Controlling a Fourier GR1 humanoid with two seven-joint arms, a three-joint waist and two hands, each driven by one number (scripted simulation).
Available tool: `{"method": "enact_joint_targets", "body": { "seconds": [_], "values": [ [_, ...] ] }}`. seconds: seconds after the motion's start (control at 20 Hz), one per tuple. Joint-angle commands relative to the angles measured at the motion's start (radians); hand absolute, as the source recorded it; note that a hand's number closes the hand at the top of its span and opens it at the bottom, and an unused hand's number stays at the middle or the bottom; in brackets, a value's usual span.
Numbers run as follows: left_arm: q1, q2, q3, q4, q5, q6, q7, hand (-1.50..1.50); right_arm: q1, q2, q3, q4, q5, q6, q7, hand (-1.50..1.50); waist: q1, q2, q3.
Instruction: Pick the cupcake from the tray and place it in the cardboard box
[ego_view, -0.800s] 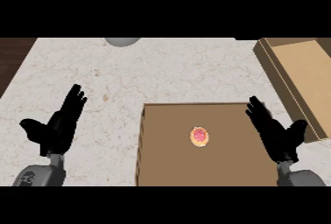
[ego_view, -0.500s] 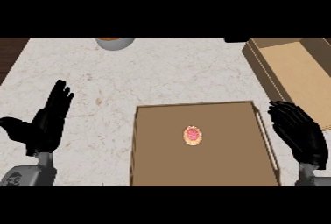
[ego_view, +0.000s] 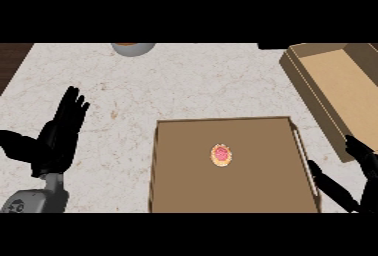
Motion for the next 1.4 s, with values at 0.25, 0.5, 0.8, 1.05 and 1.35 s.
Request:
{"method": "enact_joint_targets", "body": {
  "seconds": [0.25, 0.5, 0.8, 1.05, 1.35],
  "values": [
    [0.021, 0.009, 0.004, -0.021, 0.010, -0.032, -0.006, 0.00, 0.121, -0.341, 0.138, -0.285, 0.169, 0.252, 0.384, -1.50, 0.022, 0.007, -0.006],
    [0.027, 0.018, -0.006, -0.087, 0.017, -0.026, 0.065, 0.00, 0.070, -0.439, 0.170, -0.529, 0.123, 0.396, 0.753, -1.50, 0.036, 0.003, -0.004],
    [-0.069, -0.006, 0.015, 0.006, -0.006, -0.010, 0.060, 0.00, -0.231, -0.331, 0.239, -0.617, 0.092, 0.447, 1.056, -1.50, 0.029, 0.010, 0.000],
    [0.010, -0.013, 0.004, -0.128, -0.018, -0.004, 0.120, 0.00, -0.373, -0.158, 0.369, -0.524, 0.253, 0.451, 1.170, -1.50, 0.029, 0.007, 0.001],
    [0.014, -0.029, 0.034, -0.068, -0.019, -0.031, 0.061, 0.00, -0.442, -0.087, 0.380, -0.470, 0.312, 0.511, 1.293, -1.50, 0.022, 0.006, 0.001]
  ]
}}
